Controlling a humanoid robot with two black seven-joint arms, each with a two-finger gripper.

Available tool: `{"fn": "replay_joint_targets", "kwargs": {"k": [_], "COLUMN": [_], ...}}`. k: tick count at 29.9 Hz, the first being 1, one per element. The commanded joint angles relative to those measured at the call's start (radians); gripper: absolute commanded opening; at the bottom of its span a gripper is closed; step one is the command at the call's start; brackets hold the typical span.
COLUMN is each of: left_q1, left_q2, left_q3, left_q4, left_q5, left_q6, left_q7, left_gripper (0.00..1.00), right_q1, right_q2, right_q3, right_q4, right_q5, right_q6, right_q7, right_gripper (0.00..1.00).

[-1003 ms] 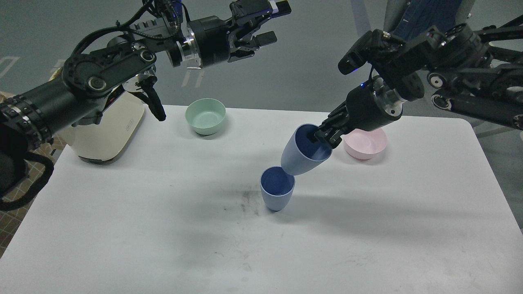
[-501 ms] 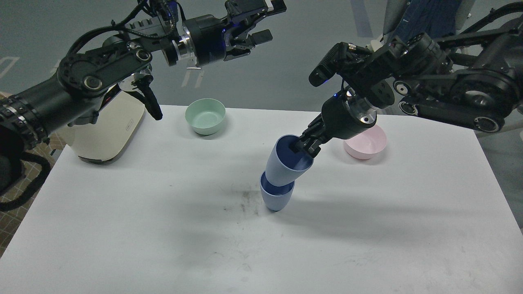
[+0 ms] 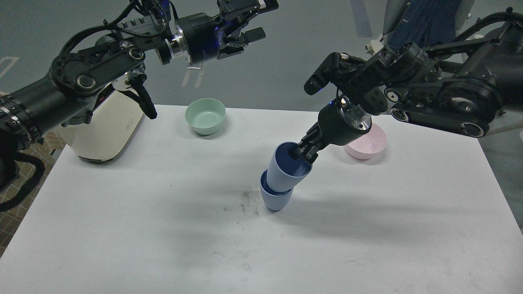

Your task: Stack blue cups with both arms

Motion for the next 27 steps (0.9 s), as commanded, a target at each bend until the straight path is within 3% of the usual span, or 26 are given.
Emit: {"fn": "replay_joint_targets", "kwargs": {"k": [1, 8, 10, 14, 20, 27], "left_q1": [0.0, 0.0, 0.0, 0.0, 0.0, 0.009], "left_q2": [0.0, 0.0, 0.002, 0.0, 0.0, 0.002], "left_q3": [0.0, -0.001, -0.001, -0.001, 0.0, -0.001], "left_q4": [0.0, 0.0, 0.0, 0.0, 0.0, 0.005], "left_q5": [0.0, 0.0, 0.0, 0.0, -0.002, -0.005], "left_q6": [0.001, 0.0, 0.0, 0.0, 0.001, 0.005], "left_q7": [0.0, 0.0, 0.0, 0.0, 0.0, 0.0], "left_gripper": [0.95, 0.95, 0.95, 0.95, 0.95, 0.95], "right_q1": [-0.001, 0.002, 0.002, 0.007, 0.031, -0.007], "right_q2": [-0.002, -0.004, -0.005, -0.018, -0.11, -0.278], "right_q3": [0.0, 0.0, 0.0, 0.001, 0.043, 0.139], "right_q4": [0.001, 0.003, 0.001, 0.0, -0.025, -0.092], "right_q5": [0.006, 0.024, 0.027, 0.057, 0.153, 0.354], "right_q6": [0.0, 0.0, 0.0, 0.0, 0.0, 0.0], "right_q7": [0.0, 0.0, 0.0, 0.0, 0.0, 0.0], "right_gripper": [0.25, 0.37, 0.46, 0.5, 0.56, 0.71]}}
